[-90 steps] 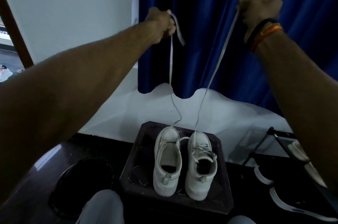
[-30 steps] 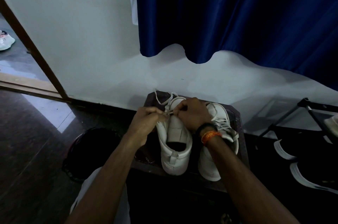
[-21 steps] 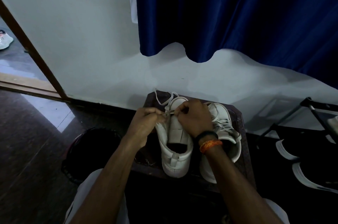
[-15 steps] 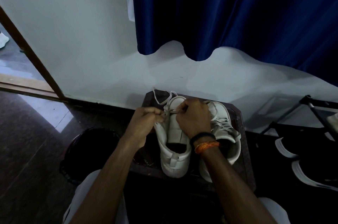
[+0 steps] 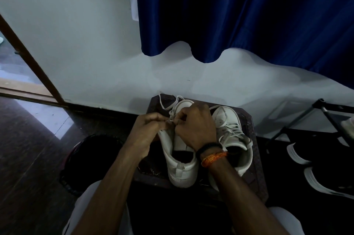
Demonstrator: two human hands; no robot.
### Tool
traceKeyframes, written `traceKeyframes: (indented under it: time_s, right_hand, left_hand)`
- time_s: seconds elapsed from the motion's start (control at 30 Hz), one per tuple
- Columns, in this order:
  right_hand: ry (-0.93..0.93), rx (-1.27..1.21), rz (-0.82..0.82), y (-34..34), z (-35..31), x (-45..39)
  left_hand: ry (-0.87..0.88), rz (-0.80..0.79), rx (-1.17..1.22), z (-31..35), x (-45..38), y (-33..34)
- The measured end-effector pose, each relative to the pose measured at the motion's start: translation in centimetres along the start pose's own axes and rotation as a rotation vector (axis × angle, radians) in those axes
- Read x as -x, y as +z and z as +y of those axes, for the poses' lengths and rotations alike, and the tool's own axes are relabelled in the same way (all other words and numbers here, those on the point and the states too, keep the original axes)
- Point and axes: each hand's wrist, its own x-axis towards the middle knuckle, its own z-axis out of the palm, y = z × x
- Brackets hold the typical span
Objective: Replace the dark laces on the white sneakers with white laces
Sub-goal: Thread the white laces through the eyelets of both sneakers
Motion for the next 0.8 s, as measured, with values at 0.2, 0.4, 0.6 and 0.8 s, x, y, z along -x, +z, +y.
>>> traceKeyframes:
  time_s: [0.2, 0.4, 0.6, 0.8]
  right_hand:
    - [0.008, -0.018, 0.041, 0.3, 0.1, -0.3]
    - [0.002, 0.051, 0.072, -0.1, 0.7, 0.3]
    - [0.025, 0.087, 0.087, -0.3, 0.2, 0.7]
    - [0.071, -0.055, 0.062, 0.2, 1.1, 0.3]
  left_hand:
    - [0.027, -0.013, -0.034, 0.1, 0.1, 0.0]
    - [-0.060, -0.105, 0.010, 0.3, -0.7, -0.3]
    - [0.066, -0.290, -0.263, 1.2, -1.8, -1.0]
    - [0.088, -0.359, -0.324, 1.4, -2.9, -1.6]
